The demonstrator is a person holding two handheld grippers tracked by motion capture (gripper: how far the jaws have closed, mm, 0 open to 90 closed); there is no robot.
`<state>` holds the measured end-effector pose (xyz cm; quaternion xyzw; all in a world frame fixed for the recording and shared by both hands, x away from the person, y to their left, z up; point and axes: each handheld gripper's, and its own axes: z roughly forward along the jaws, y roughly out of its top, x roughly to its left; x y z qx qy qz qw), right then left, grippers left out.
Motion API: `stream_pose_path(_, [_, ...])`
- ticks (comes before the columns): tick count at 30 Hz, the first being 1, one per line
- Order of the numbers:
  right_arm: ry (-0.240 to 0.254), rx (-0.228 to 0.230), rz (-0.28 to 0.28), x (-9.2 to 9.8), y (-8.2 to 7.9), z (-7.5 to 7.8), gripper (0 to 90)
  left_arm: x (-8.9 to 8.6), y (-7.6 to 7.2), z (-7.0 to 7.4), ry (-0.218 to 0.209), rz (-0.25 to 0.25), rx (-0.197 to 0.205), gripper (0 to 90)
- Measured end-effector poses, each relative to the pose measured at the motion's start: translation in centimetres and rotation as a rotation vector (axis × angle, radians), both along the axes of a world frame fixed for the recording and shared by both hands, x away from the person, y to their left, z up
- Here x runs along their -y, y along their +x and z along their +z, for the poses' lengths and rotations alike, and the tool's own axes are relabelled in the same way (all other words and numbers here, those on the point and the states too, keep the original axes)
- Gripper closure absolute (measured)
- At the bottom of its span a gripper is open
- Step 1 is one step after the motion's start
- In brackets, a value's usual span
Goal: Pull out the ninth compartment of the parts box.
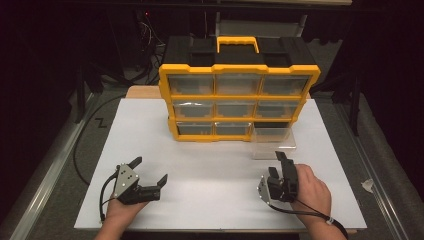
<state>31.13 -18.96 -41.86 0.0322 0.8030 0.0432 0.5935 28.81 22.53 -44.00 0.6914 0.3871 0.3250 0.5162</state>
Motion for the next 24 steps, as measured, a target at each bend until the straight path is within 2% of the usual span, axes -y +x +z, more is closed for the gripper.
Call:
stream_pose_path(8, [0.012, -0.015, -0.006, 0.4, -0.9, -1.7, 16.8, 0.0, 0.0, 0.0, -0.001, 0.000, 0.000, 0.2])
stream_pose_path(14, [0.033, 0.004, -0.007, 0.9, -0.9, -2.3, 0.9, -0.1, 0.0, -0.1, -0.001, 0.001, 0.000, 0.2])
stream_pose_path(15, [0.038, 0.012, -0.014, 1.0, -0.9, -2.4, 0.8, -0.1, 0.0, -0.1, 0.000, 0.000, -0.001, 0.2])
stream_pose_path(17, [0.070, 0.021, -0.015, 1.2, -1.0, -2.2, 0.7, 0.0, 0.1, -0.1, 0.004, -0.001, -0.001, 0.2])
stream_pose_path(19, [0.123, 0.032, -0.021, 1.3, -1.1, -2.0, 0.7, 0.1, 0.1, -0.1, 0.008, -0.002, -0.006, 0.2])
stream_pose_path(21, [0.161, 0.025, -0.029, 1.4, -1.1, -1.8, 0.8, 0.1, 0.1, -0.2, 0.011, -0.002, -0.008, 0.2])
stream_pose_path(22, [0.178, 0.008, -0.032, 1.5, -1.2, -1.7, 0.8, 0.1, 0.1, -0.2, 0.011, 0.000, -0.008, 0.2])
stream_pose_path(24, [0.255, -0.024, -0.049, 1.7, -1.1, -1.6, 0.8, 0.1, 0.1, -0.2, 0.009, 0.003, -0.009, 0.2])
